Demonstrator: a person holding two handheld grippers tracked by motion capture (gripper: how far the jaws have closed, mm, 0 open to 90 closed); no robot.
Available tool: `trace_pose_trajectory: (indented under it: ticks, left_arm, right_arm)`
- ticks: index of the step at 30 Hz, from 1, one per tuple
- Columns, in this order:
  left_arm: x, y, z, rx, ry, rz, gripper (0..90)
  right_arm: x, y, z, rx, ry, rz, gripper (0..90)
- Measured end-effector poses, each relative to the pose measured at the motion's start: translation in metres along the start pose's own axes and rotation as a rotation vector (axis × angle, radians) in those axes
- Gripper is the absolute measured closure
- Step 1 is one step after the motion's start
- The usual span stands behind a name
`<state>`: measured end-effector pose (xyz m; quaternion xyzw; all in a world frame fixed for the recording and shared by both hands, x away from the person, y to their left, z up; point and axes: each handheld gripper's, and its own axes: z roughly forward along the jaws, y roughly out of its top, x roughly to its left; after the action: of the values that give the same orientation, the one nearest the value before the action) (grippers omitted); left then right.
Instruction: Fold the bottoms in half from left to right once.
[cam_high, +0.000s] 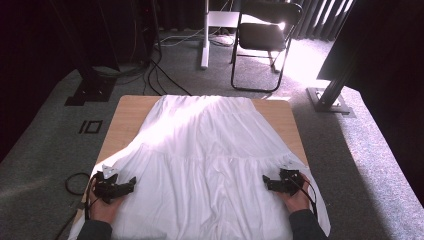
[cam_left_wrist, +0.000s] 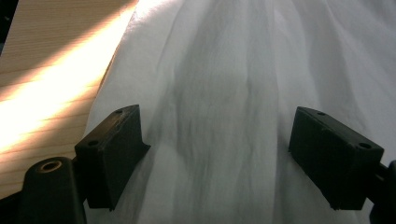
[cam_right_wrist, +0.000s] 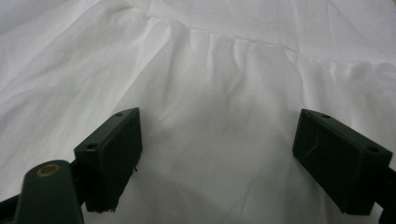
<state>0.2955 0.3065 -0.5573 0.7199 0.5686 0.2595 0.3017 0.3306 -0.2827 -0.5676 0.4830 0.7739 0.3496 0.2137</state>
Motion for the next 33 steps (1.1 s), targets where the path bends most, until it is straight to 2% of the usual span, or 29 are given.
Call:
trace_pose_trajectory:
  ticks: [6, 9, 10, 11, 13, 16, 19, 21, 25, 27, 28, 29, 30, 32, 33]
  left_arm:
    - [0.000, 0.000, -0.001, -0.001, 0.003, 0.000, 18.6]
    - [-0.001, -0.002, -0.004, -0.012, 0.007, -0.001, 31.9]
    - [-0.002, -0.001, -0.008, -0.004, 0.018, 0.001, 31.9]
    - [-0.002, 0.000, -0.012, -0.015, 0.022, 0.012, 39.1]
    - [-0.001, 0.002, -0.021, -0.052, 0.008, 0.011, 40.2]
    - [0.003, 0.006, -0.032, -0.088, -0.026, 0.016, 47.8]
    - [0.004, 0.005, -0.032, -0.071, -0.053, 0.030, 49.8]
    - [0.001, 0.004, -0.026, -0.043, -0.057, 0.045, 43.2]
    - [-0.001, 0.002, -0.015, 0.011, -0.008, 0.077, 36.5]
    - [-0.001, 0.002, -0.013, 0.021, 0.008, 0.075, 40.7]
    - [0.005, 0.002, -0.014, 0.022, 0.017, 0.054, 40.7]
    - [0.008, 0.002, -0.016, 0.016, 0.006, 0.046, 59.0]
    - [0.012, 0.003, -0.018, 0.008, 0.003, 0.032, 68.0]
    - [0.019, 0.005, -0.024, -0.016, 0.001, 0.004, 81.5]
    - [0.023, 0.006, -0.026, -0.022, -0.016, -0.008, 81.9]
  right_arm:
    - [0.000, 0.000, 0.000, 0.000, 0.000, 0.000, 15.0]
    - [0.000, 0.000, 0.000, 0.000, 0.000, 0.000, 15.3]
    - [0.000, 0.000, 0.000, -0.001, -0.001, 0.001, 15.5]
    - [0.000, 0.000, 0.000, -0.001, -0.001, 0.001, 15.5]
    - [0.000, 0.000, 0.000, -0.001, -0.001, 0.001, 15.5]
    - [0.000, 0.000, 0.000, -0.001, -0.001, 0.001, 15.5]
    - [0.000, 0.000, 0.000, -0.001, -0.001, 0.001, 15.5]
    - [0.000, 0.000, 0.000, -0.001, -0.002, 0.002, 15.7]
    - [0.000, 0.000, 0.000, -0.002, -0.001, 0.002, 15.7]
    - [0.000, 0.000, 0.000, -0.002, -0.001, 0.002, 15.7]
    - [0.000, 0.000, 0.000, -0.002, -0.002, 0.001, 15.8]
    - [0.000, 0.000, 0.000, -0.002, -0.002, 0.001, 15.7]
    - [0.000, 0.000, 0.000, -0.002, -0.001, 0.002, 15.8]
    - [0.000, 0.000, 0.000, -0.002, -0.002, 0.002, 15.8]
    - [0.000, 0.000, -0.001, -0.002, -0.002, 0.002, 15.9]
